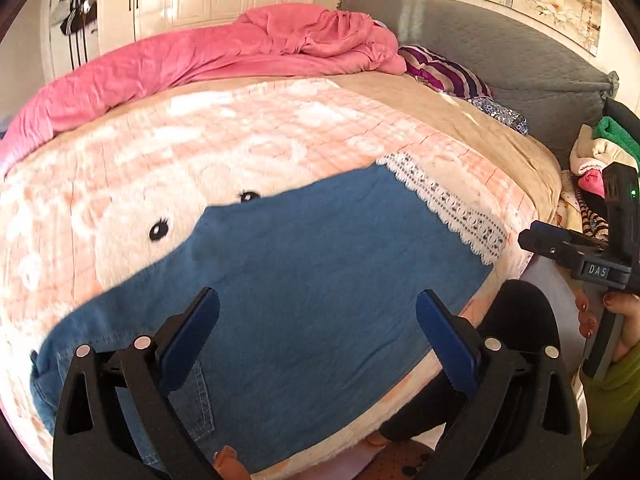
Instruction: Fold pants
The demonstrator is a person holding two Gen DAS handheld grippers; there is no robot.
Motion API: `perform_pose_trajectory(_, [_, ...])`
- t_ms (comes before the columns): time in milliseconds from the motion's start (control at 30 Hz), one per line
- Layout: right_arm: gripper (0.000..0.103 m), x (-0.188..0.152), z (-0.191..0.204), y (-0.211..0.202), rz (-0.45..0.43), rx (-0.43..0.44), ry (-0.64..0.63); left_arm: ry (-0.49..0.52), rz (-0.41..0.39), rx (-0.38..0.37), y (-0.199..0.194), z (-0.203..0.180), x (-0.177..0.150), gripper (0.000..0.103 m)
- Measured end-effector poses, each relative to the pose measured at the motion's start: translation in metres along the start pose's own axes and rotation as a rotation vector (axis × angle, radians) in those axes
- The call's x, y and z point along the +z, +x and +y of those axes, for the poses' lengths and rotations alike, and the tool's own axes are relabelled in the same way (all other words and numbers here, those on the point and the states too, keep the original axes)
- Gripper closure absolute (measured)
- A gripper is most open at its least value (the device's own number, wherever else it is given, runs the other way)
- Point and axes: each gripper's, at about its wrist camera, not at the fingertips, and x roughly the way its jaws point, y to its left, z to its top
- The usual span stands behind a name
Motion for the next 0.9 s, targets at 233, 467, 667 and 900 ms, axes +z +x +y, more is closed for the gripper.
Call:
perform_pose_trajectory(233, [0.013, 0.004, -0.003, -0.003, -0.032, -0.013, 0.009, 0.044, -0.006, -0.018, 0.004, -0.026, 0.019, 0.005])
perform_pose_trajectory(467, [0.012, 0.005, -0.006, -0.001, -0.037, -0.01, 0.022, 0.102, 0.008, -0.032, 0.023, -0.049, 0.043, 0.005])
perform_pose_trajectory(667, [0.011, 0.006, -0.016, -0.001, -0.05, -0.023, 0.048, 0.114, 0.035, -0.039, 0.048, -0.054, 0.069, 0.005])
perform_pose_trajectory(900, [0.011, 0.012, -0.019, 0.016, -0.024, -0.001, 0.057, 0.136, 0.089, -0.057, 0.101, -0.055, 0.107, 0.005])
